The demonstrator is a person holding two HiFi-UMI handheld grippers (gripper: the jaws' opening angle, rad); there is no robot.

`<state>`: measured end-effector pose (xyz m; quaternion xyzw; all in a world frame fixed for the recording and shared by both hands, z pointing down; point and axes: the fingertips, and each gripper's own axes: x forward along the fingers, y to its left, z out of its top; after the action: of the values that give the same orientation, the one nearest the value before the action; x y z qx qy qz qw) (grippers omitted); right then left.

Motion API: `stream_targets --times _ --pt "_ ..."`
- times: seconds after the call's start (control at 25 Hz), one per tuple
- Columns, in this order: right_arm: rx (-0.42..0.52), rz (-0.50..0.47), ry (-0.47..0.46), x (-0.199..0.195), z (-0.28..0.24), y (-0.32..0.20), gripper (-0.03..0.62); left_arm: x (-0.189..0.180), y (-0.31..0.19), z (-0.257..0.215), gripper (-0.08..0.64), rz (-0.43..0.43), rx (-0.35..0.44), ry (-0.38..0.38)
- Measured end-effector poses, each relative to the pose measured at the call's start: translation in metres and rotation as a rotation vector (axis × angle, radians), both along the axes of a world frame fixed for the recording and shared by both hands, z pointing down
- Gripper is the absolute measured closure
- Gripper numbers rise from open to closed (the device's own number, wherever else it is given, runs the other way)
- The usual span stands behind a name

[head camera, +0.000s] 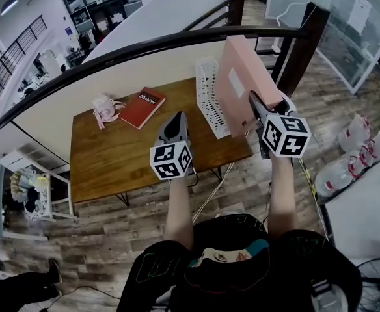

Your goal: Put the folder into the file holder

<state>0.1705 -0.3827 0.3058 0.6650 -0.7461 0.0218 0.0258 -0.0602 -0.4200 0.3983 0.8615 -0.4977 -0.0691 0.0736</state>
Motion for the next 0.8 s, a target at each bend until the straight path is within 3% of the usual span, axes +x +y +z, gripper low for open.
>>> stream_targets --times 0.44,0.8 --pt "-0.013 -0.031 -0.007 -0.006 -0.011 -0.009 0.307 0.0 -0.007 0.002 0.563 -0.014 -0.006 0.005" --pt "-0.004 -0.052 0.004 -0.016 -0.01 -0.021 0.307 -0.03 -0.006 0.012 0.563 -0.085 -0.026 0.023"
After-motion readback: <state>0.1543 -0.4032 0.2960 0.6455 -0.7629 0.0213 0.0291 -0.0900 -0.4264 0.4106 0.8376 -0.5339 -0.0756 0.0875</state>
